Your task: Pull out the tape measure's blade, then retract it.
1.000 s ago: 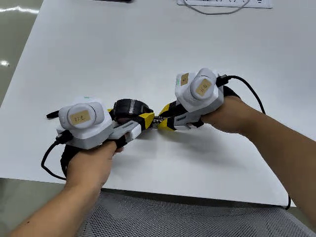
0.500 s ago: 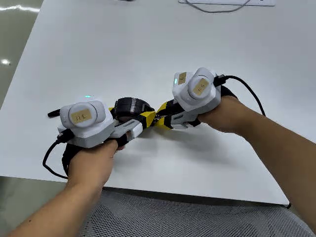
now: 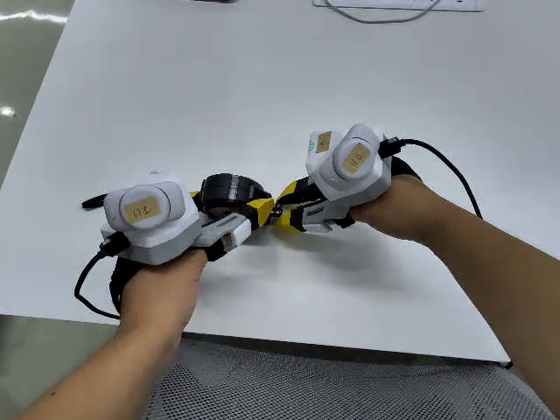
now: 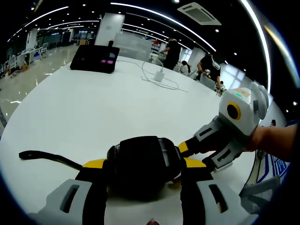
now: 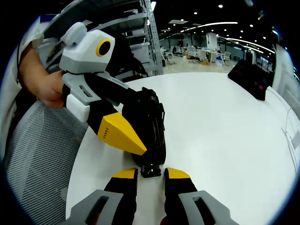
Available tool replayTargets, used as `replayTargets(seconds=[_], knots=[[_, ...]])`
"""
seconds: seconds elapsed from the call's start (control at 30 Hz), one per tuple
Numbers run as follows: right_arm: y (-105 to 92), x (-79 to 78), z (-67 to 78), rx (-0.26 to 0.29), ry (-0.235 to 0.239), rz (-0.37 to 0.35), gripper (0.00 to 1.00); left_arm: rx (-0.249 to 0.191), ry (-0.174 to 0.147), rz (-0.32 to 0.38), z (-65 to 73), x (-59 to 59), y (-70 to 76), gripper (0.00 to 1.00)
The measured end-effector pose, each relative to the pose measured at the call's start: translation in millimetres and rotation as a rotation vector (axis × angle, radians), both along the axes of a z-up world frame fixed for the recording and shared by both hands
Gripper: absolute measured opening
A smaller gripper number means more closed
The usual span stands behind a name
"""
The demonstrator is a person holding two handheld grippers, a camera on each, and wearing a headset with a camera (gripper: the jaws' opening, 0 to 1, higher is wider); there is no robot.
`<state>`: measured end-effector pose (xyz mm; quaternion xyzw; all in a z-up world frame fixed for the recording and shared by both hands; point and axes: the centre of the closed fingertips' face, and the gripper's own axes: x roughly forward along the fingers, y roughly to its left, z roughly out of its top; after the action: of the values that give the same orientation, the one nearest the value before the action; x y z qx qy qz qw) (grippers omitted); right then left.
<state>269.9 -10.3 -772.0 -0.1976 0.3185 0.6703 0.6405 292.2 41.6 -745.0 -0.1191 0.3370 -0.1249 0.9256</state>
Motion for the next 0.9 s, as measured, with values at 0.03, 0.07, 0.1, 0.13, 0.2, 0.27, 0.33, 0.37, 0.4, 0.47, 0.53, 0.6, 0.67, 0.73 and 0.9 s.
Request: replayTargets(seconds=[0.03,0.07,0.1,0.13,0.2,0.27,0.33,0.37,0.4,0.47,0.53,0.6,0.67,0.73,0.9], knots=[[-1.8,-1.3,1.1,-0.001,0.003,-0.001,0.21,0.002,0.000,-0.001,0.0,0.1,0.2,0.59],[-3.0,-2.0,1.9,-0.001,0.004,-0.002,0.21,0.007,0.000,-0.006,-0.1,0.2,0.0,0.59],[-4.0,-2.7,2.5,-0.001,0.004,-0.003,0.22,0.022,-0.001,-0.017,-0.4,0.3,0.1,0.59],[-4.9,-3.0,2.9,-0.002,0.005,-0.006,0.22,0.047,0.000,-0.030,-0.6,0.2,-0.3,0.59],[-5.6,-3.2,3.8,-0.001,0.008,-0.009,0.23,0.072,0.012,-0.050,-2.6,-1.4,-1.9,0.60],[-6.0,-3.1,4.2,0.003,0.009,-0.011,0.24,0.061,0.007,-0.048,-1.6,-1.1,-3.3,0.63],[-5.9,-3.0,4.5,0.005,0.013,-0.013,0.24,0.064,0.005,-0.053,-1.4,-1.6,-3.7,0.64],[-6.1,-3.0,4.8,0.005,0.012,-0.013,0.24,0.063,0.005,-0.053,-1.3,-1.8,-3.6,0.64],[-6.0,-2.5,4.8,0.005,0.013,-0.014,0.24,0.062,0.005,-0.052,-0.9,-1.9,-3.3,0.64],[-5.9,-1.4,5.9,0.009,0.010,-0.016,0.24,0.063,0.002,-0.055,-0.1,-1.8,-3.2,0.63],[-6.3,-0.7,7.5,0.012,0.010,-0.019,0.24,0.068,-0.002,-0.059,1.1,-1.9,-3.1,0.64],[-6.6,0.3,9.5,0.020,0.010,-0.026,0.25,0.076,-0.008,-0.067,2.0,-2.0,-3.3,0.64],[-7.5,1.5,9.5,0.024,0.009,-0.031,0.27,0.086,-0.012,-0.076,2.4,-1.9,-3.6,0.66],[-8.6,1.9,8.0,0.020,0.007,-0.033,0.28,0.102,-0.017,-0.093,3.1,-2.2,-4.4,0.66],[-11.7,3.1,5.5,0.014,0.010,-0.039,0.31,0.134,-0.026,-0.110,3.9,-1.9,-3.1,0.72]])
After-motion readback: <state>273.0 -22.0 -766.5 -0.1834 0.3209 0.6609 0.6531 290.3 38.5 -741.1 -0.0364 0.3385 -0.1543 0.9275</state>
